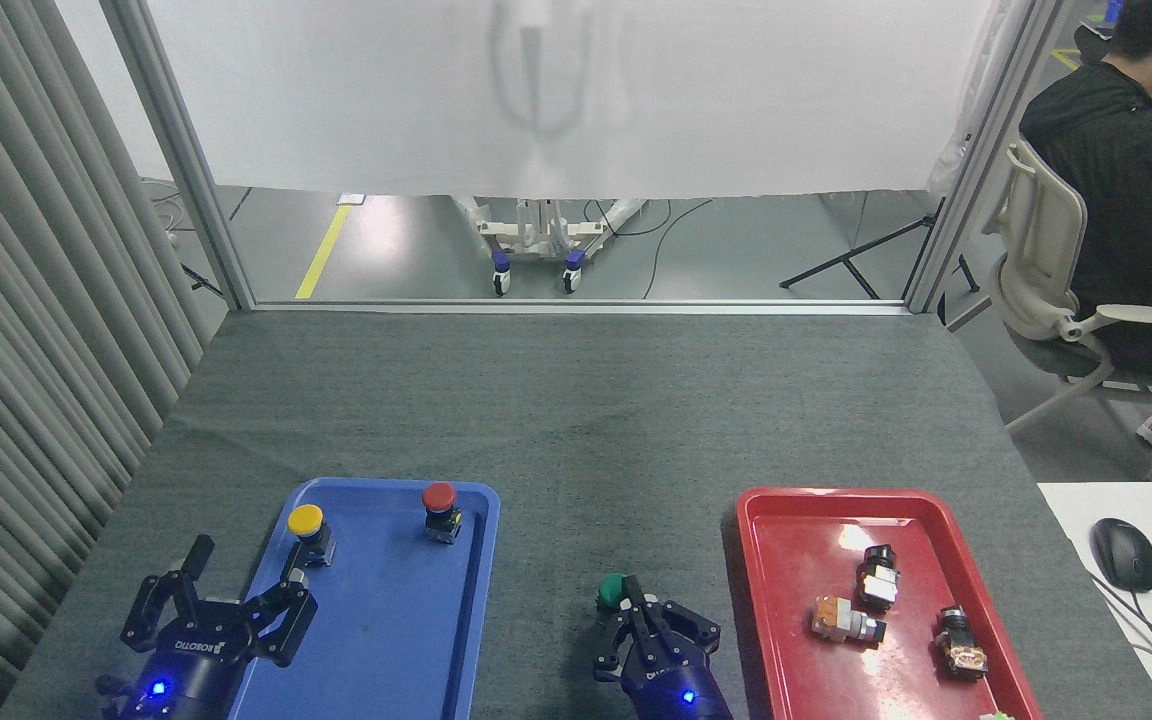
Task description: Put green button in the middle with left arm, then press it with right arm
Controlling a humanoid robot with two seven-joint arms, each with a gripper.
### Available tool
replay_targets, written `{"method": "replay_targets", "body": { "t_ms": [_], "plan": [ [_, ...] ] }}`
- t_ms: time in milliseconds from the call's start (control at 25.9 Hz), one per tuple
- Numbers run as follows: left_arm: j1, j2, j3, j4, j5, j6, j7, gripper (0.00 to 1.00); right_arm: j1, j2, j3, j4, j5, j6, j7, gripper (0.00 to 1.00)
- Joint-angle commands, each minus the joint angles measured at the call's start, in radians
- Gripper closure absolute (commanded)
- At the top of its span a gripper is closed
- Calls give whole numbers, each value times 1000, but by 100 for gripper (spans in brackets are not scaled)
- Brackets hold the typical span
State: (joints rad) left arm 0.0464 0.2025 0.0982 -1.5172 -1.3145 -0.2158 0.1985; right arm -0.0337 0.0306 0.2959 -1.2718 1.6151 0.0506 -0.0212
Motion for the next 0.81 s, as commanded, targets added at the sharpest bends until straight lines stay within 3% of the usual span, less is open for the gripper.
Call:
{"method": "replay_targets", "body": {
  "t_ms": [0, 309, 348, 386, 464, 541, 580, 657, 773],
  "plan": [
    [3, 12, 0, 0, 0, -11, 1, 0, 0, 0, 2, -11, -1, 0, 11, 100],
    [-3, 14, -6, 3, 3, -31, -2, 0, 8, -17, -15, -146, -9, 14, 3, 100],
    [-3, 14, -5, 6, 3, -36, -2, 0, 12, -20, -18, -156, -9, 14, 3, 96],
    [1, 17, -5, 11, 3, -36, -2, 0, 15, -24, -29, -169, -9, 14, 3, 89],
    [4, 37, -5, 20, 3, -34, -2, 0, 29, -40, -73, -195, -11, 11, 3, 64],
    [6, 48, -5, 32, 3, -28, -1, 0, 54, -55, -113, -224, -11, 9, -2, 19],
    [4, 48, -5, 40, 4, -28, -2, 0, 64, -60, -135, -239, -11, 8, -2, 9],
    [6, 48, -5, 58, 6, -28, -1, 0, 90, -63, -181, -261, -11, 5, -2, 2],
    [9, 49, -3, 68, 6, -30, -1, 0, 116, -78, -224, -287, -11, -15, -2, 1]
  ]
}}
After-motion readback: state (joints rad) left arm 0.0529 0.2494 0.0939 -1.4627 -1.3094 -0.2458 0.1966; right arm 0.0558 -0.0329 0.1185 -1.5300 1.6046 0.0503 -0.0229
